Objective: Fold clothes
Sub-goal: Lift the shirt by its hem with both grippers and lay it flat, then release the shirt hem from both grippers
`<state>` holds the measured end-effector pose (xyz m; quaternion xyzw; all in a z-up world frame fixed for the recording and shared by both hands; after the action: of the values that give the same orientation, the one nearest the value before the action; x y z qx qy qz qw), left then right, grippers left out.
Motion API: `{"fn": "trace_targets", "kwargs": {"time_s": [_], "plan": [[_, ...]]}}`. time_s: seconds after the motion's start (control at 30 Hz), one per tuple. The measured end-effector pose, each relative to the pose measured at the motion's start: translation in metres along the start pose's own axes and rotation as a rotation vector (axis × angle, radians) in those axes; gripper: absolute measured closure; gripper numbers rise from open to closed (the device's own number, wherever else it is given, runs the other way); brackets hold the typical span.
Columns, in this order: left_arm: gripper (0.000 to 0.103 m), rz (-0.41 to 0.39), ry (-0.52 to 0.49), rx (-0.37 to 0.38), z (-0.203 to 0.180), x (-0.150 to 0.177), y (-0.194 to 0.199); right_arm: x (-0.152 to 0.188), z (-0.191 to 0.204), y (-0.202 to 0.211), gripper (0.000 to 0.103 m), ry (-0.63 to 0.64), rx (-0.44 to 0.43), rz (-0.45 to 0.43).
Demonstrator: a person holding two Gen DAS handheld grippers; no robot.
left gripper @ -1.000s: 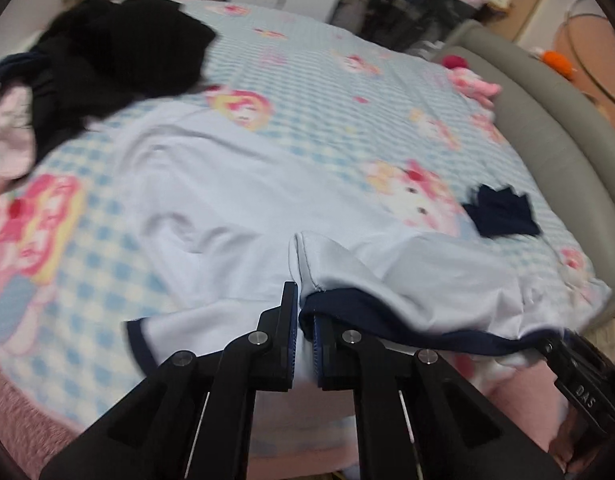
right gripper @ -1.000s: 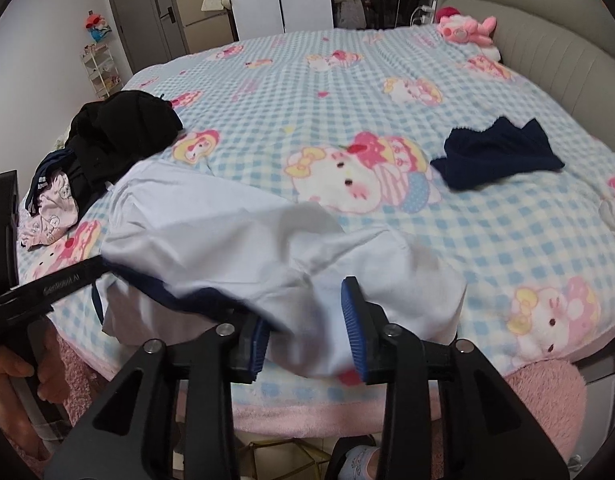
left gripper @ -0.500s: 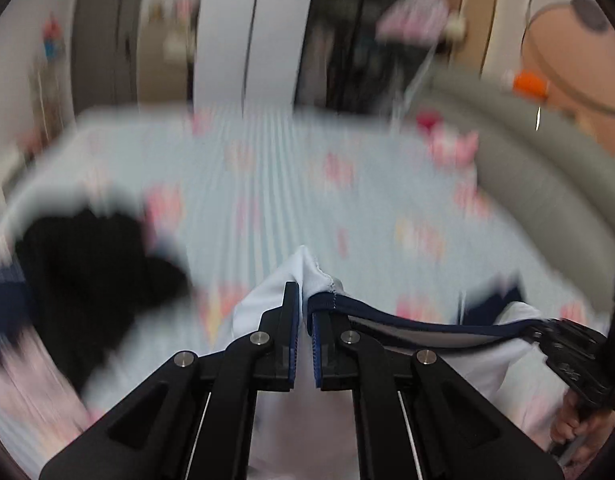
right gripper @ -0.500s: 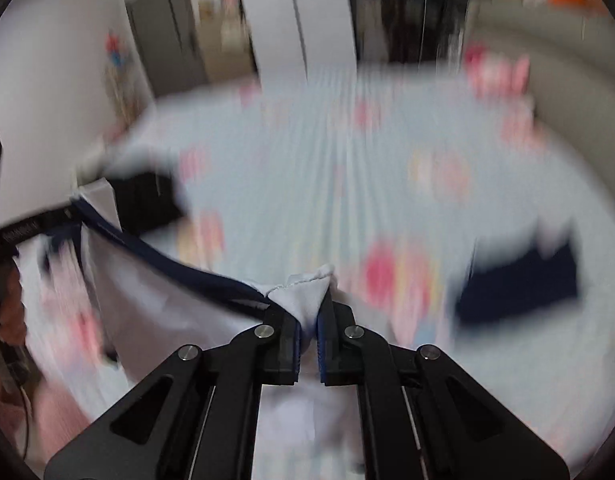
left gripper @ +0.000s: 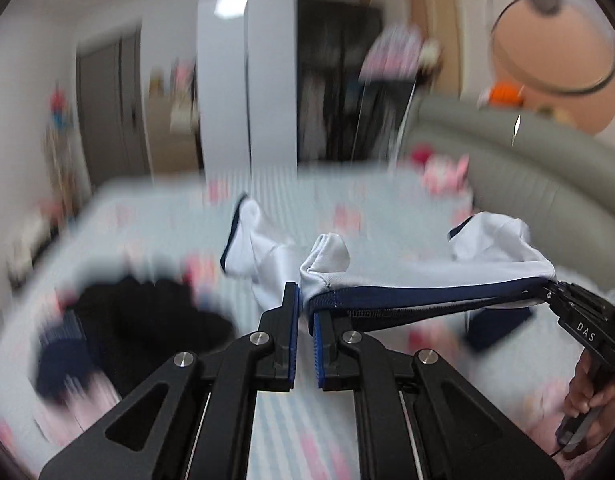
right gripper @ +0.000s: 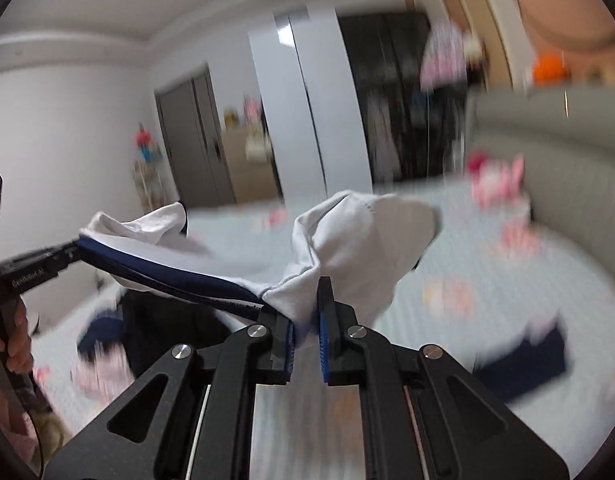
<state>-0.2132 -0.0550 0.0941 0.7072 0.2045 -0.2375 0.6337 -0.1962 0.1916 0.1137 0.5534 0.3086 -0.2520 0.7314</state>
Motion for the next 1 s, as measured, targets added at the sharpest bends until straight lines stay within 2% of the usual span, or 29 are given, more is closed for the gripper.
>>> {"fn": "trace_targets", "kwargs": {"time_s": [0.13, 0.2, 0.27, 0.33, 0.43, 0.5, 0.53, 0.67, 0.77, 0.87, 1.0], "plan": [[0.096, 0.298, 0.119, 0.063, 0.014, 0.116, -0.123, 0.142, -0.029, -0.101, 0.093, -0.118, 0.05, 0.343], [0.096, 0.39, 0.138, 0.064, 0.012, 0.158, -0.156, 0.192, -0.042, -0.127, 0.093, -0.181, 0.043, 0.458], [0.096, 0.42, 0.154, 0.089, 0.01, 0.18, -0.168, 0.229, -0.052, -0.14, 0.093, -0.232, 0.032, 0.528], [0.094, 0.418, 0.155, 0.116, 0.009, 0.19, -0.168, 0.238, -0.052, -0.134, 0.093, -0.23, 0.033, 0.514], [0.091, 0.414, 0.136, 0.15, 0.007, 0.198, -0.162, 0.239, -0.044, -0.123, 0.086, -0.187, 0.034, 0.488], [0.08, 0.406, 0.144, 0.198, 0.01, 0.203, -0.153, 0.235, -0.04, -0.115, 0.078, -0.149, 0.019, 0.476], [0.073, 0.402, 0.151, 0.223, 0.012, 0.206, -0.149, 0.234, -0.039, -0.111, 0.077, -0.132, 0.008, 0.474], [0.072, 0.378, 0.203, 0.294, 0.026, 0.214, -0.134, 0.236, -0.037, -0.097, 0.077, -0.096, 0.001, 0.471], [0.072, 0.366, 0.244, 0.3, 0.037, 0.211, -0.134, 0.238, -0.052, -0.089, 0.076, -0.169, -0.005, 0.454], [0.072, 0.351, 0.181, 0.32, 0.021, 0.201, -0.13, 0.233, -0.067, -0.089, 0.075, -0.243, 0.03, 0.449], [0.071, 0.369, -0.038, 0.351, -0.054, 0.182, -0.138, 0.231, -0.083, -0.083, 0.075, -0.273, 0.105, 0.444]]}}
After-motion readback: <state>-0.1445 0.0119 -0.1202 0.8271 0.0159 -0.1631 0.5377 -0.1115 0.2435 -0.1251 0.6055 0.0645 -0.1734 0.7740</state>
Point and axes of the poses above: each gripper's, at about its wrist camera, not at the fingertips, and y roughly against the way its jaws point, z to its left, x to its underside, the point moved 5 cm from there along -y, roughly the way its jaws point, and after that the axes turned 15 degrees about z, right-handed, at the moved point
